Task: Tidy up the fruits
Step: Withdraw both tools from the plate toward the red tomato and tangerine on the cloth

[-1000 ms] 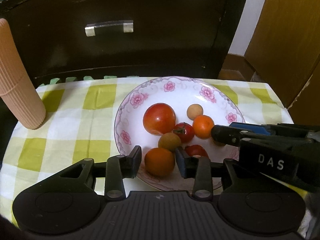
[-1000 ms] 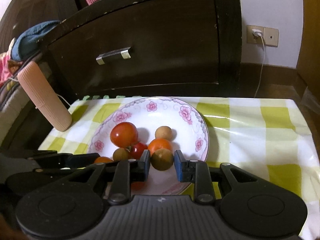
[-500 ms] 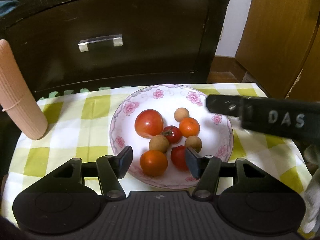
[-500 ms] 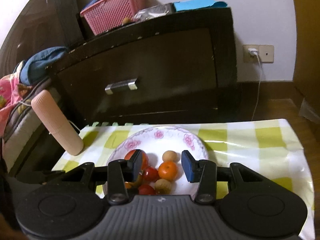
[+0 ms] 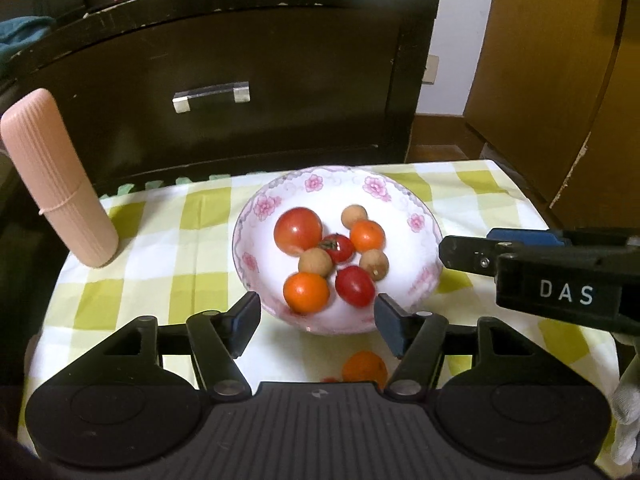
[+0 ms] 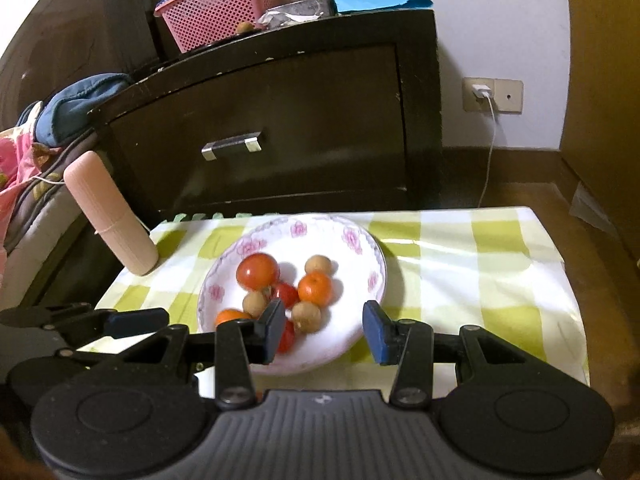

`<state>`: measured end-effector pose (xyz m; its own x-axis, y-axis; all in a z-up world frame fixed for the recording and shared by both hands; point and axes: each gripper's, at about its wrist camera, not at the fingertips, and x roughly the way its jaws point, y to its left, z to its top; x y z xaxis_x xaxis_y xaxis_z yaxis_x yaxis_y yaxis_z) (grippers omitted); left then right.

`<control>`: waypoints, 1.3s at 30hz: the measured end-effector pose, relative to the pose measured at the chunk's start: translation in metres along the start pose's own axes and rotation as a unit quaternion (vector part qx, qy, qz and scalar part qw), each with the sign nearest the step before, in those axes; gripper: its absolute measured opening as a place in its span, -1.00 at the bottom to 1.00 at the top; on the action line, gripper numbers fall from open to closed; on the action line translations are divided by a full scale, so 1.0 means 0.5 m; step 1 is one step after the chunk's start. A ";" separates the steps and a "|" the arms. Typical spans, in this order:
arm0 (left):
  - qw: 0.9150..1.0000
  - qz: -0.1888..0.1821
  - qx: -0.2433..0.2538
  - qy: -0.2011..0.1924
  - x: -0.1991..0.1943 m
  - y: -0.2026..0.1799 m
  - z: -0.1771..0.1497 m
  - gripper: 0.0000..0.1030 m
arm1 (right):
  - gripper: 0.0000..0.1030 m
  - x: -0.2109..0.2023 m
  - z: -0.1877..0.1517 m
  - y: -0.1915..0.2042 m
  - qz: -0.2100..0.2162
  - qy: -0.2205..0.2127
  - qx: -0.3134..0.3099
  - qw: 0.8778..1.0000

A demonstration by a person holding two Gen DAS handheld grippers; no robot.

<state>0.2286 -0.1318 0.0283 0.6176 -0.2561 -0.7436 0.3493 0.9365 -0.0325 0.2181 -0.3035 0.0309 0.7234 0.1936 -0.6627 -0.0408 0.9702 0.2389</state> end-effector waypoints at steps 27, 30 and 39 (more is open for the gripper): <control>0.999 0.002 0.014 0.032 -0.066 -0.009 -0.090 0.54 | -0.15 -0.054 -0.066 0.056 0.010 0.024 -0.007 1.000; 0.999 0.008 0.016 0.039 -0.064 -0.001 -0.097 0.54 | -0.15 -0.044 -0.070 0.056 0.009 0.032 -0.007 0.999; 0.997 0.005 0.028 0.065 -0.046 0.004 -0.116 0.54 | -0.15 0.016 -0.079 0.068 0.016 0.069 -0.006 0.997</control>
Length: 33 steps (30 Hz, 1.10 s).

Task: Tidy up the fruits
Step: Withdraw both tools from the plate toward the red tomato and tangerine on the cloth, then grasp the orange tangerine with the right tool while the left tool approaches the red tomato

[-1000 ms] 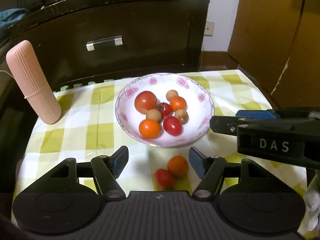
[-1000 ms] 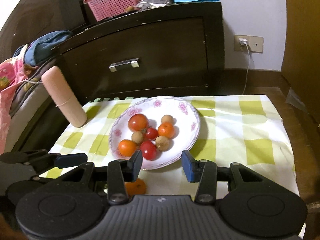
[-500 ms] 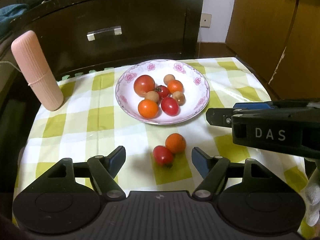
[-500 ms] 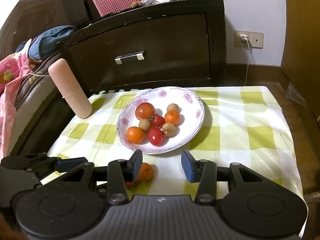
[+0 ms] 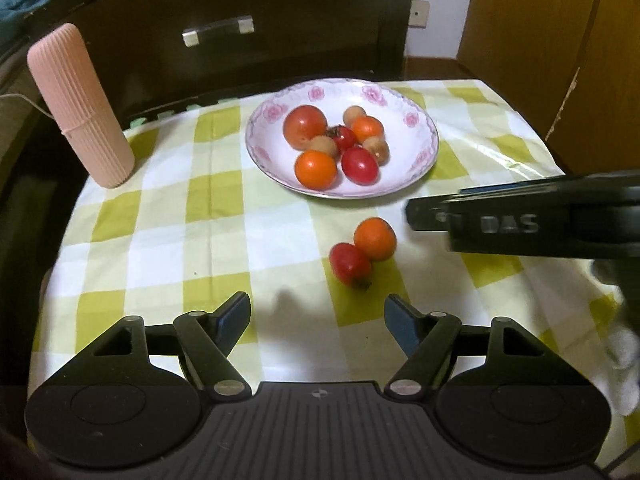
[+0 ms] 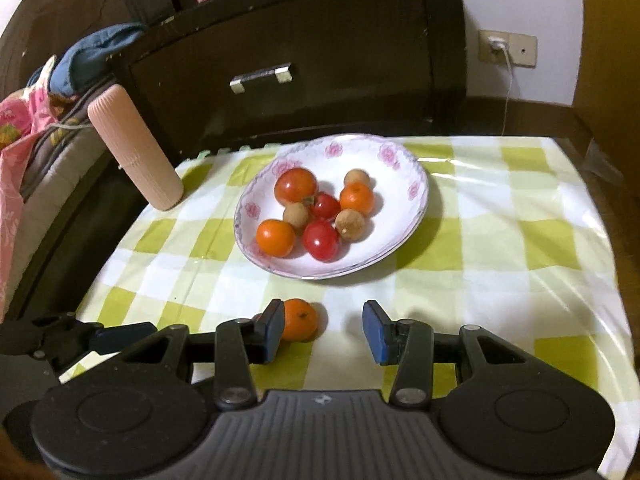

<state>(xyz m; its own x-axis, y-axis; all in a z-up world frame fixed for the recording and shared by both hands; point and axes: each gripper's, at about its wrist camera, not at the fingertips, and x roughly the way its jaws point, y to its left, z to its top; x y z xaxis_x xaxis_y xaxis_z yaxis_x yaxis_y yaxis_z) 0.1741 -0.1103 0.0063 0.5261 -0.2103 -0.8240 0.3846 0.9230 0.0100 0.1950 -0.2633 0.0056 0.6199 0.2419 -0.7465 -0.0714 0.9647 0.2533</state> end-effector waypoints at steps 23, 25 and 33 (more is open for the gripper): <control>1.000 -0.010 0.005 0.023 0.023 0.001 -0.005 0.63 | -0.16 0.093 0.009 -0.010 0.028 0.046 0.032 0.998; 1.000 -0.010 0.004 0.022 0.023 0.002 -0.005 0.63 | -0.16 0.089 0.010 -0.013 0.026 0.045 0.035 0.998; 1.000 -0.011 0.006 0.024 0.028 -0.003 -0.002 0.63 | -0.16 0.068 0.010 -0.037 0.020 0.046 0.046 0.998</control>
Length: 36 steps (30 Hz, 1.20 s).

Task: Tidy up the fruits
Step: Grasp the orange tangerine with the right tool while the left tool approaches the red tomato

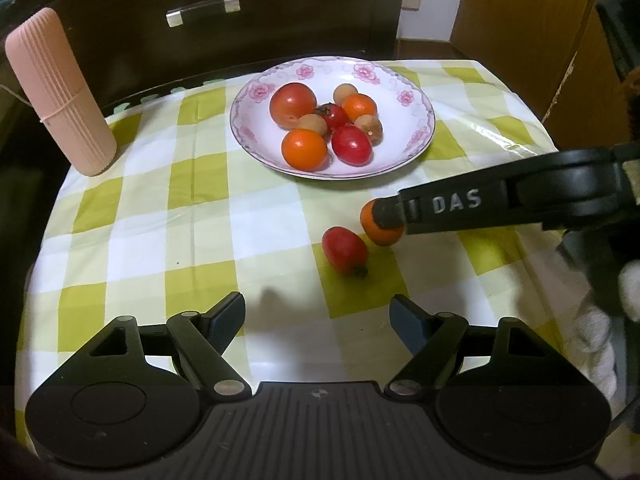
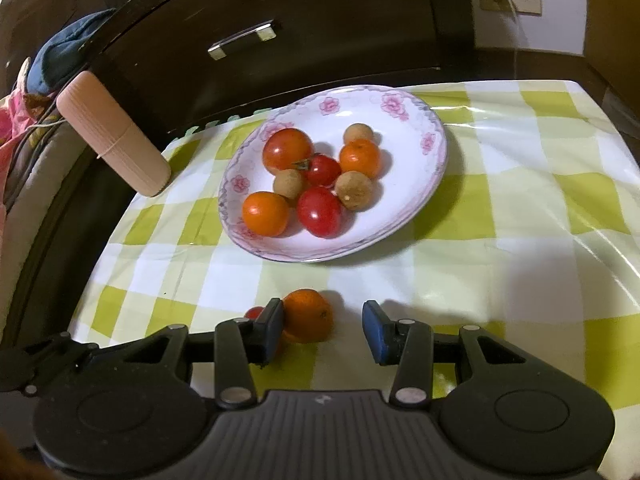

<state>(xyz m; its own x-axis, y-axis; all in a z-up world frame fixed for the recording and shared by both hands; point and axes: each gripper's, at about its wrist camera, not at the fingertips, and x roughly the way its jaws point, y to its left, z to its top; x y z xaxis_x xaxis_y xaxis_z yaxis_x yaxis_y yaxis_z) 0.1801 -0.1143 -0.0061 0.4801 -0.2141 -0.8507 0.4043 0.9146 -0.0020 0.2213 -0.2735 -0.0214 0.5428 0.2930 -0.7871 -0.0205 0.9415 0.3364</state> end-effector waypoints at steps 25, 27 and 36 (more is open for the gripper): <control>1.000 -0.003 -0.016 0.007 0.004 0.017 -0.003 0.64 | -0.16 0.024 -0.005 0.032 0.001 0.017 -0.021 1.000; 1.000 -0.003 -0.017 0.007 0.005 0.018 -0.003 0.65 | -0.18 0.025 -0.004 0.034 0.004 0.018 -0.021 1.000; 1.000 -0.008 -0.026 0.013 0.011 0.022 -0.003 0.65 | -0.38 0.031 -0.002 0.009 0.049 0.030 0.035 0.998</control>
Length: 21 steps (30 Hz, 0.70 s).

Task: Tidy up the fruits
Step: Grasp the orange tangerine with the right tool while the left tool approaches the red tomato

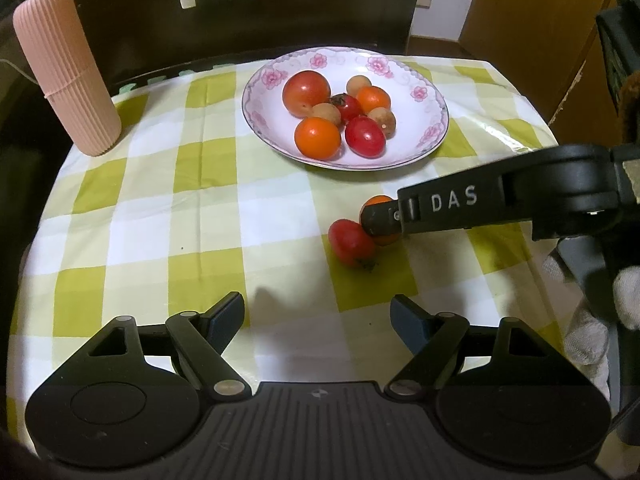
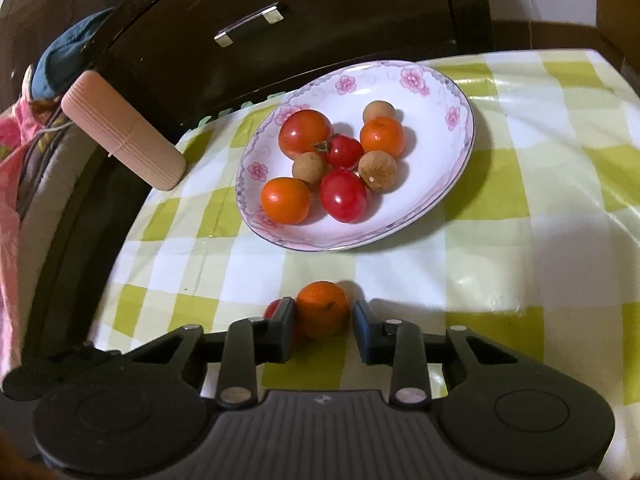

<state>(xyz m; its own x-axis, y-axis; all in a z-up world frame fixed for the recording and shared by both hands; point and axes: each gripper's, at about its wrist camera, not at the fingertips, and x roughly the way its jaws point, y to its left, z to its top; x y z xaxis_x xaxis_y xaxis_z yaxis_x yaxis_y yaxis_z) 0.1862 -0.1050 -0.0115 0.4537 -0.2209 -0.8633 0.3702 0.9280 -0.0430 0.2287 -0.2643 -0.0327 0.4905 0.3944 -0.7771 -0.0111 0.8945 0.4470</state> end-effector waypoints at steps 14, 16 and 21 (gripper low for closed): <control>1.000 -0.002 -0.009 0.005 0.006 0.008 -0.001 0.65 | -0.37 0.017 0.013 -0.007 0.001 -0.006 0.033 0.999; 1.000 -0.002 -0.010 0.005 0.006 0.009 -0.001 0.65 | -0.37 0.018 0.016 -0.011 0.005 -0.003 0.040 0.999; 1.000 -0.004 -0.016 -0.002 0.000 0.013 0.004 0.65 | -0.38 0.010 0.009 -0.008 0.004 -0.005 0.029 1.000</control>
<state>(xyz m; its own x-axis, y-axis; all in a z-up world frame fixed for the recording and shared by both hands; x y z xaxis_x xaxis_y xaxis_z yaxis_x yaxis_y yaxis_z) 0.1902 -0.0998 -0.0109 0.4537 -0.2288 -0.8613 0.3481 0.9352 -0.0651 0.2352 -0.2666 -0.0365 0.4985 0.3985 -0.7699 0.0357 0.8779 0.4775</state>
